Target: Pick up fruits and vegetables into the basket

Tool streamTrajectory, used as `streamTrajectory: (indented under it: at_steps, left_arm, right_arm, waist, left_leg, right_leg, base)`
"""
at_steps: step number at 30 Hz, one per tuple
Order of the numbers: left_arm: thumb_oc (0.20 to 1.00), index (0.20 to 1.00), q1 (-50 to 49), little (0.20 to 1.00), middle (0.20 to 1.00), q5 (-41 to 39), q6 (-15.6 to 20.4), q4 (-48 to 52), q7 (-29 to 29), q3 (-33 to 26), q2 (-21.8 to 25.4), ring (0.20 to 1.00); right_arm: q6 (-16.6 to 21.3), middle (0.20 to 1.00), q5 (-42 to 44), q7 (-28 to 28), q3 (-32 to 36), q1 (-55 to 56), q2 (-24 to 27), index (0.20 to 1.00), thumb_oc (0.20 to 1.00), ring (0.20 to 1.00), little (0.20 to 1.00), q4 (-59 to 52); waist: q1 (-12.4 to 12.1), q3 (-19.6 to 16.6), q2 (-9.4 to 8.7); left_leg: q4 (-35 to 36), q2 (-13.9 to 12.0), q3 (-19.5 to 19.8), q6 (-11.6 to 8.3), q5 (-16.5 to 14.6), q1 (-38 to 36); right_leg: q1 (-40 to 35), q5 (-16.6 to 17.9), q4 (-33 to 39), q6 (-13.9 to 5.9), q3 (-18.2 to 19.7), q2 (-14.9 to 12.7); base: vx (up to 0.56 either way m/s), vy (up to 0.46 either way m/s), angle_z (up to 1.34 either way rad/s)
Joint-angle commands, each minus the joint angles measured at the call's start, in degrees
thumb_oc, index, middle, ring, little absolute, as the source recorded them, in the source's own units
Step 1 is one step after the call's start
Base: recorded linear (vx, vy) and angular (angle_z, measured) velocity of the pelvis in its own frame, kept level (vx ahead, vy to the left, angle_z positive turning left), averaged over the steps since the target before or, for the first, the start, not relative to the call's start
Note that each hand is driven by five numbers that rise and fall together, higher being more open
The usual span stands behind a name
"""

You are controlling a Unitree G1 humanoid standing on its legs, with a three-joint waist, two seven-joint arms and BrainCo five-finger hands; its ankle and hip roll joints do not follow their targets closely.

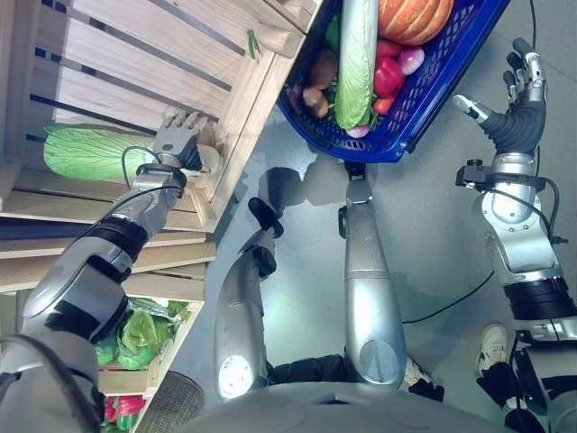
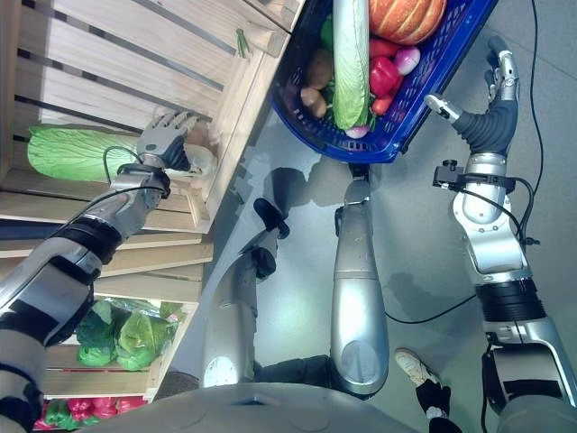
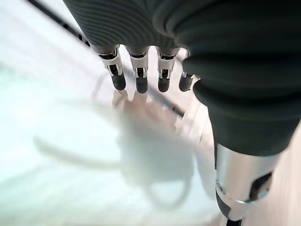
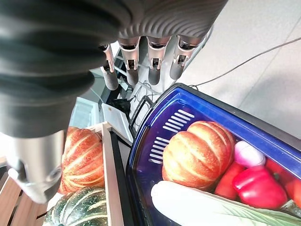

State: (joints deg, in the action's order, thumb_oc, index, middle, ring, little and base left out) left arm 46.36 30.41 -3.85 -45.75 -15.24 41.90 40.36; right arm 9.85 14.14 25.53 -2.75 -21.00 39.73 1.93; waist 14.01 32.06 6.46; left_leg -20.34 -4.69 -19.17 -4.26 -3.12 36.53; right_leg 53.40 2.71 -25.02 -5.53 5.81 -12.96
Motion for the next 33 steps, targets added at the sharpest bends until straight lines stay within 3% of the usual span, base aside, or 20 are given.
streamTrajectory:
  at_steps: [1,5,8,10,11,14,19,33]
  left_arm:
    - [1.000,1.000,-3.93,1.000,1.000,1.05,-3.02,-3.26,1.77,-3.76,-0.30,1.000]
    - [1.000,1.000,-5.92,1.000,1.000,0.74,-5.46,-6.01,4.38,-3.71,-1.59,1.000]
    - [1.000,1.000,-6.90,1.000,1.000,1.88,-6.45,-7.26,3.11,-3.66,-2.19,1.000]
    - [1.000,1.000,-7.32,1.000,1.000,7.96,-9.87,-8.18,0.13,-3.46,-2.28,1.000]
    - [1.000,1.000,-7.32,1.000,1.000,7.99,-9.89,-8.17,0.13,-3.48,-2.30,1.000]
    - [1.000,1.000,-7.35,1.000,1.000,15.35,-17.08,-10.02,-5.52,-2.93,-1.58,1.000]
    - [1.000,1.000,-6.61,1.000,1.000,19.68,-23.69,-12.13,-9.06,-3.50,-1.55,1.000]
    - [1.000,1.000,-1.60,1.000,1.000,26.91,-34.16,-19.42,-2.57,-3.14,-3.30,1.000]
  right_arm:
    - [0.99,1.000,0.69,-0.61,0.39,1.25,2.90,1.000,1.000,1.000,1.000,-4.80]
    - [0.14,1.000,0.88,-0.50,-0.02,1.02,2.79,1.000,1.000,1.000,1.000,-4.93]
    - [-0.02,1.000,0.90,-0.59,-0.13,0.95,2.75,1.000,1.000,1.000,1.000,-4.76]
    - [-0.53,1.000,1.08,0.07,-0.54,0.30,2.98,1.000,1.000,1.000,1.000,-4.72]
    - [-0.52,1.000,1.08,0.08,-0.55,0.29,2.99,1.000,1.000,1.000,1.000,-4.70]
    - [0.04,1.000,1.27,1.06,-0.89,0.10,3.33,1.000,1.000,1.000,1.000,-4.37]
    - [1.35,1.000,0.93,2.66,-1.50,0.26,2.86,1.000,1.000,1.000,1.000,-3.82]
    - [3.46,1.000,0.37,5.35,-4.51,-2.85,0.66,1.000,1.000,1.000,1.000,-0.88]
  waist:
    - [3.13,-2.27,2.97]
    - [3.00,-2.27,3.30]
    - [2.85,-2.27,3.51]
    - [2.57,-2.27,3.64]
    - [2.58,-2.27,3.65]
    - [2.34,-2.27,3.61]
    - [2.08,-2.27,3.37]
    - [2.16,-2.27,1.97]
  left_leg:
    - [-3.84,-1.63,2.54,-1.62,4.44,5.68]
    - [-3.87,-1.51,2.52,-1.64,4.42,5.46]
    - [-3.80,-1.39,2.60,-1.61,4.42,5.42]
    - [-3.82,-1.37,2.62,-1.57,4.42,5.60]
    - [-3.84,-1.38,2.62,-1.57,4.41,5.62]
    - [-4.17,-1.28,2.99,-1.58,4.33,6.43]
    - [-4.83,-1.35,3.36,-1.42,4.09,7.69]
    - [-6.23,-1.65,4.21,-1.24,3.92,10.54]
  right_leg:
    - [-1.75,0.33,0.75,-0.42,-1.14,0.85]
    - [-1.90,0.16,0.62,-0.38,-1.19,0.57]
    - [-1.97,0.07,0.68,-0.31,-1.25,0.42]
    - [-1.74,-0.06,0.48,-0.21,-1.24,0.40]
    - [-1.72,-0.06,0.46,-0.21,-1.24,0.40]
    - [-1.04,-0.05,0.32,-0.11,-1.11,0.43]
    - [0.24,-0.23,-0.27,0.13,-0.85,0.77]
    - [2.49,-0.01,-0.98,0.58,-0.46,2.00]
  base:
    - [0.00,0.017,-0.04]
    - [0.00,0.005,-0.01]
    - [0.00,0.000,0.00]
    - [0.00,0.000,0.00]
    - [0.00,0.000,0.00]
    - [0.00,0.000,0.00]
    - [-0.01,-0.017,0.01]
    - [-0.01,-0.020,0.00]
